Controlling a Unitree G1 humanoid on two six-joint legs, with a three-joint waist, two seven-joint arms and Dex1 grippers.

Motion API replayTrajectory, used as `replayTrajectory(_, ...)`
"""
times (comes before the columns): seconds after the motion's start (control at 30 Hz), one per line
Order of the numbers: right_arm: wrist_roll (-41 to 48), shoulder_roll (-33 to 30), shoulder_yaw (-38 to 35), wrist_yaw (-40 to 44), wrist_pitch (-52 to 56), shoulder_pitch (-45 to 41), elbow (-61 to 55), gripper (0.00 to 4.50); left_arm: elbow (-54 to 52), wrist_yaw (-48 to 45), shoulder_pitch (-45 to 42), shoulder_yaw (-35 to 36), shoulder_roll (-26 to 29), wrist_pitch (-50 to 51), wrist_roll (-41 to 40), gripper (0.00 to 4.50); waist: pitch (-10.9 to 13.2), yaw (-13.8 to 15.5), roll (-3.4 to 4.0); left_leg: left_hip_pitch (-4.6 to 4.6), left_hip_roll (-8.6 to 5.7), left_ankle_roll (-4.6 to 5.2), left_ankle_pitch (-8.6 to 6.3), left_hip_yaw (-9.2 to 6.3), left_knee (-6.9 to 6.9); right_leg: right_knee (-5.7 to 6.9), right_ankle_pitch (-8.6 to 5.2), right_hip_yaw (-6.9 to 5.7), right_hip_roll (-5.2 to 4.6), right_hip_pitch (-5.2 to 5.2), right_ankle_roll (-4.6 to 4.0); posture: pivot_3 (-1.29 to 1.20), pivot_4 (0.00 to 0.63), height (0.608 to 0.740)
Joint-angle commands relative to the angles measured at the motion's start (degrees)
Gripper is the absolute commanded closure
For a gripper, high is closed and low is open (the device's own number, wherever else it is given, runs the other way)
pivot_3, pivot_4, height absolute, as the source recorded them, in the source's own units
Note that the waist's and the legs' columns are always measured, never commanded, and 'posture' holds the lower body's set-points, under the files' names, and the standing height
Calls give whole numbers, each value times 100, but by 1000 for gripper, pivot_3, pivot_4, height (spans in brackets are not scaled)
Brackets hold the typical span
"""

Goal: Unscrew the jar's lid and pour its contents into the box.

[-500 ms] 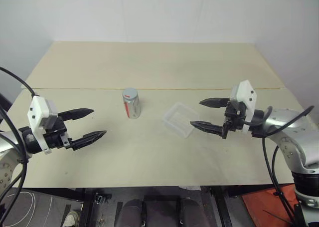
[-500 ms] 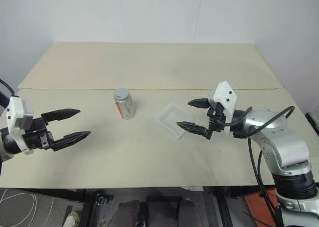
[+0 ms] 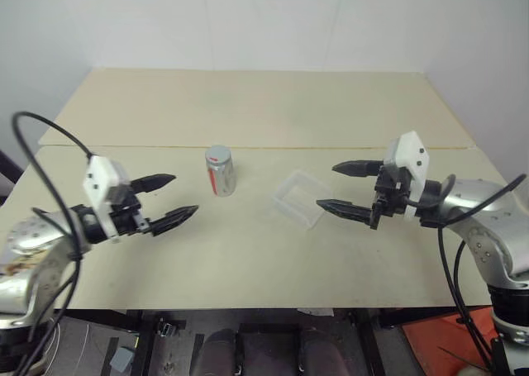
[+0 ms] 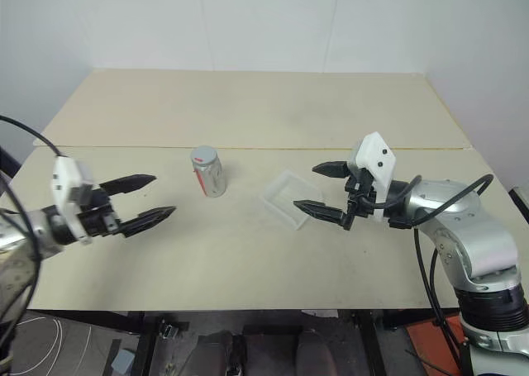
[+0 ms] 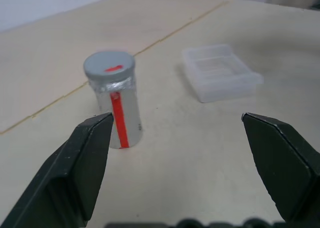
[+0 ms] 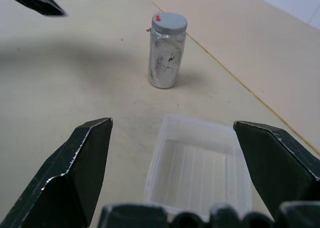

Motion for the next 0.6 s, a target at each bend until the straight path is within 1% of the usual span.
replayTrajectory(0.03,-58,-82,-271,-93,-147,-86,-156,0,41,746,-254,-283,-438,-110,401,50,0,17,-1,-1,1,0,0,0,0,-1,0,0,1,0,0,0,150,740)
replayTrajectory(0.17,-70,-43,-273,-221,-105,-121,-238,0,84,1524,-353,-533,-1122,-148,771,50,0,2,-1,-3,2,2,-1,2,-2,-2,0,3,1,-4,0,0,150,740)
replayTrajectory(0.2,-25,-34,-290,-240,-82,-165,-267,0,122,1737,-382,-625,-1386,-268,884,50,0,7,-1,-3,2,2,-1,1,-1,-2,0,3,1,-3,0,0,150,740)
replayTrajectory(0.3,-34,-17,-263,-310,-80,-247,-288,0,375,2132,-463,-879,-1875,-660,1320,50,0,33,-2,-2,-1,2,-1,-1,2,-1,2,3,-3,1,1,0,150,740)
replayTrajectory(0.43,18,-24,-301,-361,-32,-225,-426,0,890,2417,-672,-1014,-2263,-1181,1697,50,0,41,-3,-2,-1,2,-1,-2,2,1,2,2,-2,0,0,0,150,740)
replayTrajectory(0.6,13,-61,-334,-407,-30,-203,-489,0,1705,2552,-1104,-1031,-2500,-1767,1961,50,0,46,-3,-3,-4,3,-1,-4,3,-1,2,1,-5,1,1,0,150,740)
